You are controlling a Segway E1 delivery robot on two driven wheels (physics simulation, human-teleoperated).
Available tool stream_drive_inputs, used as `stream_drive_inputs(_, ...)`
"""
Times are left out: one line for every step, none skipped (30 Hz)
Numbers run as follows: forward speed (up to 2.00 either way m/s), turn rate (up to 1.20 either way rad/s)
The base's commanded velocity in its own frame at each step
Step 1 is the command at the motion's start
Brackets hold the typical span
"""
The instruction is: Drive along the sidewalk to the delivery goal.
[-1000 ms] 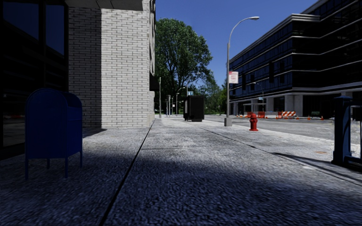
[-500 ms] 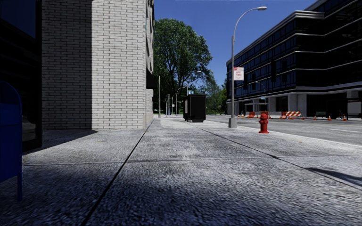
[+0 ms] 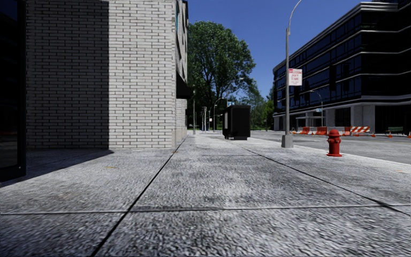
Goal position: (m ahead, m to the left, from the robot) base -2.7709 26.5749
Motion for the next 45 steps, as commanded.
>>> stream_drive_inputs(2.0, 0.5)
stream_drive_inputs(2.0, 0.5)
stream_drive_inputs(2.0, 0.5)
stream_drive_inputs(2.0, 0.5)
stream_drive_inputs(2.0, 0.51)
stream_drive_inputs(2.0, 0.52)
stream_drive_inputs(2.0, 0.52)
stream_drive_inputs(2.0, 0.52)
stream_drive_inputs(2.0, 0.52)
stream_drive_inputs(2.0, 0.52)
stream_drive_inputs(2.0, 0.52)
stream_drive_inputs(2.0, 0.52)
stream_drive_inputs(2.0, 0.52)
stream_drive_inputs(2.0, 0.52)
stream_drive_inputs(2.0, 0.52)
stream_drive_inputs(2.0, 0.52)
stream_drive_inputs(2.0, 0.52)
stream_drive_inputs(2.0, 0.52)
stream_drive_inputs(2.0, 0.52)
stream_drive_inputs(2.0, 0.52)
stream_drive_inputs(2.0, 0.52)
stream_drive_inputs(2.0, 0.52)
stream_drive_inputs(2.0, 0.52)
stream_drive_inputs(2.0, 0.52)
stream_drive_inputs(2.0, 0.52)
stream_drive_inputs(2.0, 0.52)
stream_drive_inputs(2.0, 0.52)
stream_drive_inputs(2.0, 0.52)
stream_drive_inputs(2.0, 0.52)
stream_drive_inputs(2.0, 0.52)
stream_drive_inputs(2.0, 0.52)
stream_drive_inputs(2.0, 0.52)
stream_drive_inputs(2.0, 0.52)
stream_drive_inputs(2.0, 0.52)
stream_drive_inputs(2.0, 0.52)
stream_drive_inputs(2.0, 0.52)
stream_drive_inputs(2.0, 0.52)
stream_drive_inputs(2.0, 0.52)
stream_drive_inputs(2.0, 0.52)
stream_drive_inputs(2.0, 0.52)
stream_drive_inputs(2.0, 0.52)
stream_drive_inputs(2.0, 0.52)
stream_drive_inputs(2.0, 0.52)
stream_drive_inputs(2.0, 0.52)
stream_drive_inputs(2.0, 0.52)
